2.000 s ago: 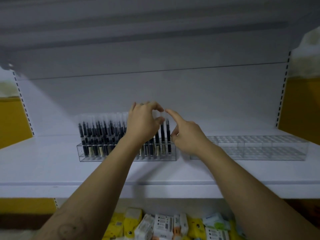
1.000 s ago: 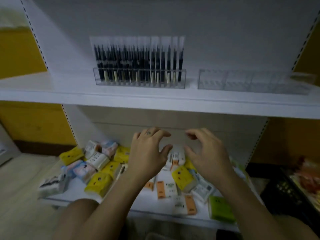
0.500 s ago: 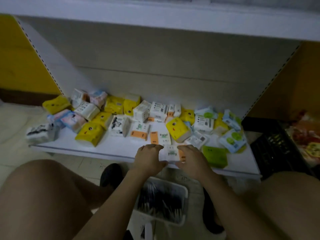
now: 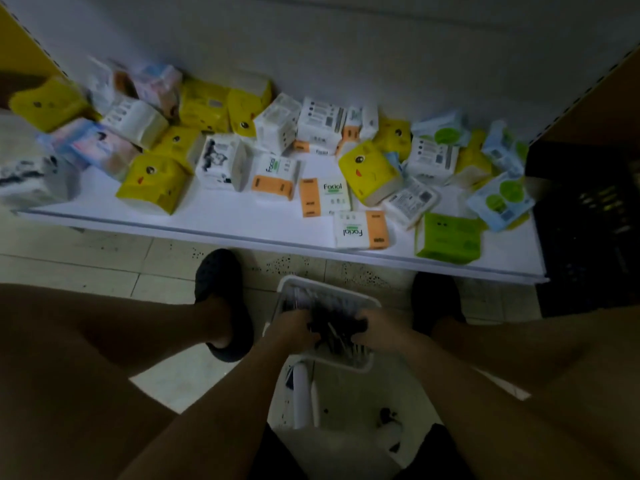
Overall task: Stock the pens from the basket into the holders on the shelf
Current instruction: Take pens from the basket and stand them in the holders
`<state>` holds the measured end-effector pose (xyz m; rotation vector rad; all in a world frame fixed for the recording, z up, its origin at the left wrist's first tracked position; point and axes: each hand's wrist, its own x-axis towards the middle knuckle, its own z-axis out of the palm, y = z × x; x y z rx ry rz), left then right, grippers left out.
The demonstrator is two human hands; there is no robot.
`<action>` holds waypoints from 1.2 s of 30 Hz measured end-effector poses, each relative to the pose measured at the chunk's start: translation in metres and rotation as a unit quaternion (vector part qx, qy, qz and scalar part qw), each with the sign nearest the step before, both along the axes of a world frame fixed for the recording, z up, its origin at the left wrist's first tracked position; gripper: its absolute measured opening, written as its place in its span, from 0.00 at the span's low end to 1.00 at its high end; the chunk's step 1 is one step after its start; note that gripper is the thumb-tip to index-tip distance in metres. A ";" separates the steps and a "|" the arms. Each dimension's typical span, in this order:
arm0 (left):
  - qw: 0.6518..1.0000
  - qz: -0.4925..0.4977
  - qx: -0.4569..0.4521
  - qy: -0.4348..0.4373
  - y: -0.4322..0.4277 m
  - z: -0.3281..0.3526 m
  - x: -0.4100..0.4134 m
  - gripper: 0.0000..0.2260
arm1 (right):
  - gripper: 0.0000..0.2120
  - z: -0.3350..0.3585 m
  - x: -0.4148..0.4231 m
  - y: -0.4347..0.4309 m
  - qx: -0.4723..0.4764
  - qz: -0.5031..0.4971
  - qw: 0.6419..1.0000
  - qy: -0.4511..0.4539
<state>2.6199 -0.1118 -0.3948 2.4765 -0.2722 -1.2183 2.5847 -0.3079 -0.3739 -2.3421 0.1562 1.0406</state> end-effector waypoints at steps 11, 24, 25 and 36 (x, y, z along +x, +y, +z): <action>0.992 0.005 0.013 0.123 -0.024 -0.068 -0.007 0.14 | 0.14 -0.060 -0.006 -0.010 -0.036 -0.053 0.992 0.109; 0.950 0.270 -0.100 0.125 -0.004 -0.038 0.018 0.04 | 0.17 -0.098 -0.011 0.031 -0.079 0.029 0.986 0.146; 0.949 0.267 -0.101 0.129 -0.004 -0.036 0.017 0.08 | 0.17 -0.100 -0.010 0.032 -0.082 0.038 0.986 0.144; 0.942 0.266 -0.063 0.197 -0.006 -0.026 0.007 0.06 | 0.19 -0.111 -0.004 0.027 -0.092 0.102 0.970 0.201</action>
